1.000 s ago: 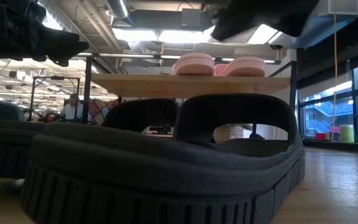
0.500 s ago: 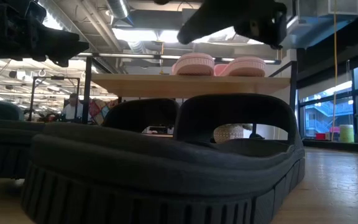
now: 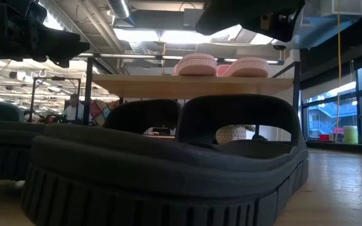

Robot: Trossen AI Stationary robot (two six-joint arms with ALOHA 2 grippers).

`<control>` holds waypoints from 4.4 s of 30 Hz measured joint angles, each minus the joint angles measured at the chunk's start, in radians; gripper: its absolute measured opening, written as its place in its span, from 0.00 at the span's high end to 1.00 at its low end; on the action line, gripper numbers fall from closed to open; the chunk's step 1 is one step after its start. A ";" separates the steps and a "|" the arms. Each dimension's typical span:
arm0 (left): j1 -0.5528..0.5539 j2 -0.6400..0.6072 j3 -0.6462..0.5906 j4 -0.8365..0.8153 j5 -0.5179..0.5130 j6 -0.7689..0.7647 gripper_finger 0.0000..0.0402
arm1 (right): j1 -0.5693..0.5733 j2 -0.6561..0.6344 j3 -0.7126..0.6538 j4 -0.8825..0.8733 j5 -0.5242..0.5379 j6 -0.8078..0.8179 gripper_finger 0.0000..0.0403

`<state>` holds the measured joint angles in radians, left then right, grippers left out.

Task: Pick and place slides into the shelf
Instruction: Put the left green slide under the shelf

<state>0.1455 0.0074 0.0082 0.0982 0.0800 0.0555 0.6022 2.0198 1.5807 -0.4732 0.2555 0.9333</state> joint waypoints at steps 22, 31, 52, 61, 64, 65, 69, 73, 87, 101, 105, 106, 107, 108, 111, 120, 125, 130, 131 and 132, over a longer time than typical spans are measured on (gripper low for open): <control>0.000 0.000 0.000 -0.001 0.010 -0.049 0.51 | -0.011 -0.318 -0.331 0.054 0.065 -0.118 0.61; 0.000 0.000 0.000 -0.003 0.011 -0.048 0.51 | -0.045 -0.614 -0.953 0.849 -0.006 -0.099 0.61; 0.000 0.000 0.000 -0.016 0.014 -0.053 0.51 | -0.132 -0.600 -1.185 1.346 -0.179 0.110 0.61; 0.000 0.000 0.000 0.000 0.098 -0.121 0.51 | -0.061 -0.600 -1.182 1.316 -0.179 0.195 0.61; -0.001 0.000 0.000 0.038 0.161 -0.158 0.51 | -0.039 -0.600 -1.182 1.321 -0.179 0.141 0.61; -0.003 0.000 0.000 0.059 0.180 -0.156 0.51 | -0.033 -0.600 -1.182 1.321 -0.177 0.111 0.61; -0.023 0.000 0.001 0.152 0.196 -0.104 0.51 | -0.015 -0.600 -1.182 1.322 -0.110 0.071 0.61; -0.051 0.000 0.035 0.166 0.200 -0.099 0.51 | -0.015 -0.600 -1.182 1.325 -0.099 -0.005 0.61; -0.118 0.000 0.043 0.157 0.161 -0.064 0.51 | -0.142 -0.833 -1.285 1.343 -0.257 -0.404 0.61; -0.127 0.000 0.044 0.123 0.022 -0.045 0.51 | -0.236 -1.364 -1.523 1.154 -0.258 -0.693 0.61; -0.127 0.000 0.044 0.107 0.000 -0.045 0.51 | -0.313 -1.490 -1.502 0.907 -0.257 -0.814 0.61; -0.127 0.000 0.044 0.102 -0.010 -0.044 0.51 | -0.338 -1.523 -1.494 0.846 -0.257 -0.839 0.61; -0.127 0.000 0.044 0.097 -0.024 -0.045 0.51 | -0.365 -1.554 -1.485 0.791 -0.258 -0.863 0.61; -0.127 0.000 0.044 0.092 -0.038 -0.044 0.51 | -0.390 -1.583 -1.479 0.752 -0.258 -0.881 0.61; -0.127 0.000 0.044 0.084 -0.088 -0.044 0.51 | -0.452 -1.664 -1.477 0.694 -0.286 -0.939 0.61; -0.127 0.000 0.044 0.047 -0.148 -0.043 0.51 | -0.615 -1.899 -1.475 0.505 -0.370 -0.965 0.61; -0.127 0.000 0.044 0.047 -0.148 -0.043 0.51 | -0.681 -1.990 -1.475 0.462 -0.360 -0.978 0.61; -0.127 0.000 0.044 0.047 -0.146 -0.044 0.51 | -0.751 -2.017 -1.475 0.419 -0.330 -1.022 0.61; -0.127 0.000 0.044 0.047 -0.146 -0.043 0.51 | -0.766 -2.015 -1.475 0.412 -0.329 -1.029 0.61; -0.127 0.000 0.044 0.047 -0.145 -0.043 0.51 | -0.784 -2.018 -1.475 0.390 -0.328 -1.039 0.61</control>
<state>0.0185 0.0074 0.0521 0.1451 -0.0654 0.0120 -0.1820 0.0021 0.1059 -0.0837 -0.0723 -0.1054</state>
